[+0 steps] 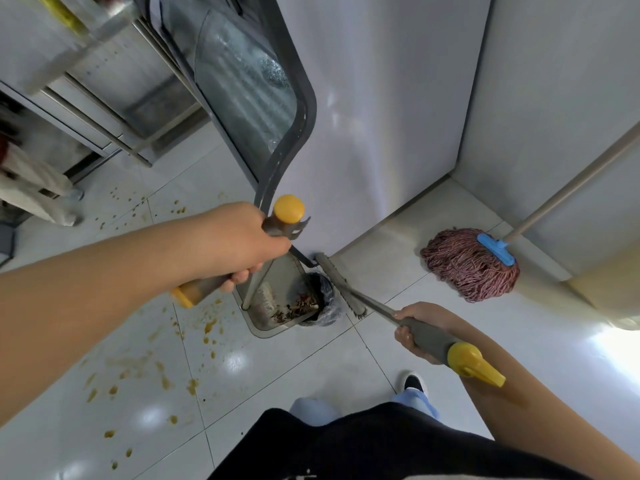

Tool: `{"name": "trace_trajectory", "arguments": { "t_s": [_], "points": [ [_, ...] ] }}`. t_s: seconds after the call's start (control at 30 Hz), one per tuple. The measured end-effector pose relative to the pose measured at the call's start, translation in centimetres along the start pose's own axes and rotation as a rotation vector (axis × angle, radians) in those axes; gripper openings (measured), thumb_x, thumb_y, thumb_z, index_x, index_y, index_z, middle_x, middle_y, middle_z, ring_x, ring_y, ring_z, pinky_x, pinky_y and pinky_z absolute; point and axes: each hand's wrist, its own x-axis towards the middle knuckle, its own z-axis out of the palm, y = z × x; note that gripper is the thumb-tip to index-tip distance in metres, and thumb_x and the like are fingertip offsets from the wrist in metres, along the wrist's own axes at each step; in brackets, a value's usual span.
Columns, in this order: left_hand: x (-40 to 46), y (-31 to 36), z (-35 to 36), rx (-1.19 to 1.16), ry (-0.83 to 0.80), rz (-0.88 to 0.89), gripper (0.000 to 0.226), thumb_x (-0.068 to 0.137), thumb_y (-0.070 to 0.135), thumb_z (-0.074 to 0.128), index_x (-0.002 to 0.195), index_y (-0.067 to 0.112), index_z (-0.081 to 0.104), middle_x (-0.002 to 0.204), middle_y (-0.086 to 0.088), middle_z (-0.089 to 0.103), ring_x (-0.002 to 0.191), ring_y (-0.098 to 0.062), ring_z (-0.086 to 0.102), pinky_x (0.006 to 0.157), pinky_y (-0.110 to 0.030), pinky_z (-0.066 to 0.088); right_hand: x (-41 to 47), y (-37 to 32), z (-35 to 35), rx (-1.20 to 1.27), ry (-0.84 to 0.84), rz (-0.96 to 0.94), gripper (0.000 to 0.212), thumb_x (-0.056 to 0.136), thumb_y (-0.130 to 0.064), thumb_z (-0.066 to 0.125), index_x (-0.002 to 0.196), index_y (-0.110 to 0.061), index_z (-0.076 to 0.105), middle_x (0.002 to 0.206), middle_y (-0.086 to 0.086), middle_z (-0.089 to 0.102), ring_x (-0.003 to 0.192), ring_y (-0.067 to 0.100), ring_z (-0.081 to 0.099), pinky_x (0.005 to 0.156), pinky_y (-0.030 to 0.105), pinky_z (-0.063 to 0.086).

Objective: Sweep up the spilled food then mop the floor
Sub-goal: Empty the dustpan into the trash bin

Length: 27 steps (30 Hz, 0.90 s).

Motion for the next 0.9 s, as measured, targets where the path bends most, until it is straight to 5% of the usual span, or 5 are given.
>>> {"name": "trace_trajectory", "arguments": {
  "t_s": [0.27, 0.53, 0.9],
  "points": [
    [-0.3, -1.0, -0.1, 0.023, 0.035, -0.010, 0.028, 0.091, 0.025, 0.052, 0.067, 0.011, 0.048, 0.042, 0.000, 0.041, 0.023, -0.008, 0.033, 0.032, -0.014, 0.033, -0.1, -0.2, -0.3, 0.069, -0.027, 0.033, 0.035, 0.099, -0.010, 0.033, 0.065, -0.009, 0.037, 0.028, 0.003, 0.037, 0.017, 0.006, 0.037, 0.027, 0.009, 0.034],
    [0.5, 1.0, 5.0, 0.142, -0.052, 0.035, 0.023, 0.092, 0.030, 0.046, 0.084, 0.010, 0.053, 0.059, -0.008, 0.053, 0.034, -0.013, 0.046, 0.035, -0.015, 0.037, -0.2, -0.2, -0.2, -0.062, -0.023, 0.096, 0.034, 0.100, -0.014, 0.033, 0.067, -0.006, 0.037, 0.030, 0.004, 0.038, 0.018, 0.007, 0.038, 0.026, 0.010, 0.035],
    [-0.4, 1.0, 2.2, -0.049, 0.006, -0.013, 0.019, 0.092, 0.024, 0.053, 0.088, 0.006, 0.055, 0.052, -0.004, 0.046, 0.022, -0.006, 0.036, 0.032, -0.015, 0.037, -0.3, 1.5, -0.1, 0.007, 0.060, -0.010, 0.033, 0.098, -0.009, 0.039, 0.065, -0.007, 0.039, 0.026, 0.003, 0.037, 0.016, 0.006, 0.036, 0.024, 0.010, 0.033]
  ]
}}
